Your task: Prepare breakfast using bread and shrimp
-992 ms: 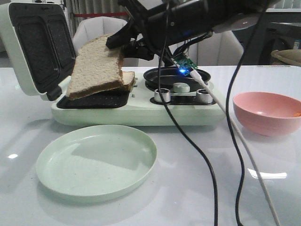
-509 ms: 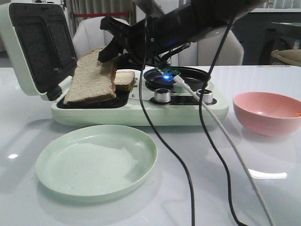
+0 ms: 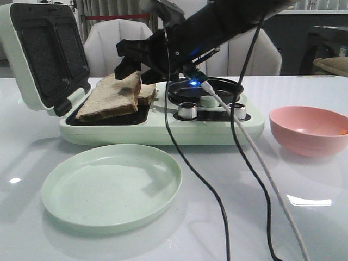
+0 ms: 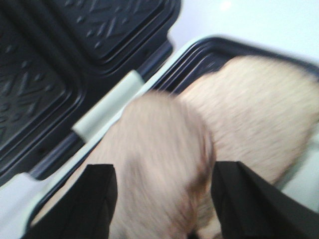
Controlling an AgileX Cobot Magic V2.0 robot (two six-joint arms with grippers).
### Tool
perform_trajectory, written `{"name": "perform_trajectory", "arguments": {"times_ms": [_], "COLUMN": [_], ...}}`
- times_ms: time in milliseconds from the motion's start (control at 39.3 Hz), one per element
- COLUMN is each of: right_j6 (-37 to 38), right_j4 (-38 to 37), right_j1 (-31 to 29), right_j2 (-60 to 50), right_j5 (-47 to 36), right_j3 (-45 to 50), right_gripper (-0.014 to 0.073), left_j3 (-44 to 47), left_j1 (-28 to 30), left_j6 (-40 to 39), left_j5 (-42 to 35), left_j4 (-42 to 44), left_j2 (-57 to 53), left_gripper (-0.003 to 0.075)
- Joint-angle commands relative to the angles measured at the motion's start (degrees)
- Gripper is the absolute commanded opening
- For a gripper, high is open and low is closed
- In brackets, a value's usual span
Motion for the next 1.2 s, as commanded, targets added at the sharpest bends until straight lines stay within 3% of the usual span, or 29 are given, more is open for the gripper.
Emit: {"name": "perform_trajectory", "arguments": {"times_ms": [0, 407, 611, 738, 840, 1043, 1170], "right_j6": [-0.8, -0.8, -0.8, 2.6, 10.5, 38.1, 55.3], "right_j4": [-3.0, -11.4, -14.1, -19.6, -28.3, -58.2, -67.4], "right_j1": [0.0, -0.4, -2.3, -3.5, -4.7, -6.6, -8.1], "right_j2": [-6.4, -15.5, -22.2, -27.0, -30.6, -36.5, -40.0], "right_j5": [-5.5, -12.4, -9.2, -5.8, -2.3, 8.2, 15.8], "right_j3": [-2.4, -2.2, -0.9, 1.4, 3.0, 3.5, 3.5], "right_gripper": [0.0519, 0.0516, 0.0516, 0.0516, 0.0516, 0.0516, 0.0507], "left_j3": [-1.5, -1.5, -1.5, -1.5, -1.5, -1.5, -1.5], "left_j1": [-0.5, -0.5, -0.5, -0.5, -0.5, -0.5, -0.5], "left_j6": [-0.7, -0.7, -0.7, -0.7, -0.7, -0.7, -0.7], "left_j5": [-4.0, -4.0, -4.0, -4.0, -4.0, -4.0, -4.0], "left_j4": [-0.4, -0.4, -0.4, -0.4, -0.4, -0.4, -0.4], "left_j2": [-1.0, -1.0, -1.0, -1.0, -1.0, -1.0, -1.0], "left_gripper": [0.0624, 0.0624, 0.0624, 0.0624, 0.0624, 0.0624, 0.0624]}}
